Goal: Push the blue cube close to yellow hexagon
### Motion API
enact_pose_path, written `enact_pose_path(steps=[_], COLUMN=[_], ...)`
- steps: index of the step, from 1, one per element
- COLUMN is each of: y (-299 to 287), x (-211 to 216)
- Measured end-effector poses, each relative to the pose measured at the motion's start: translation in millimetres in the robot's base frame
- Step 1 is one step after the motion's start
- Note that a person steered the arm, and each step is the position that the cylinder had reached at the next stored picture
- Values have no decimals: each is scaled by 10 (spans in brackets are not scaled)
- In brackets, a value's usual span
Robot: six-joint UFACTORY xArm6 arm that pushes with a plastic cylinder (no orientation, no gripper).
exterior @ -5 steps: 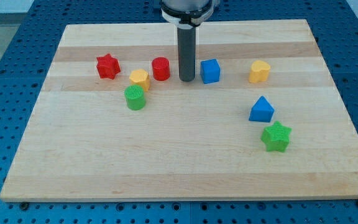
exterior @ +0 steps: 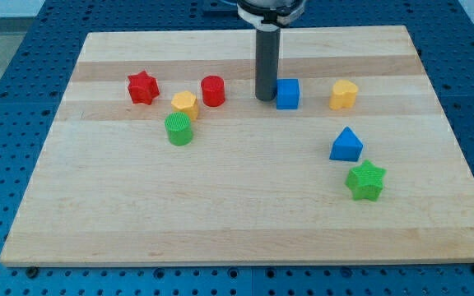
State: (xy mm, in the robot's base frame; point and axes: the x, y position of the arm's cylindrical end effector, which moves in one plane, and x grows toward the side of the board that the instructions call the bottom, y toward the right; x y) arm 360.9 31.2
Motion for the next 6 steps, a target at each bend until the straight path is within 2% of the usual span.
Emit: enact_pose_path(steps=[6], y=[605], x=[0])
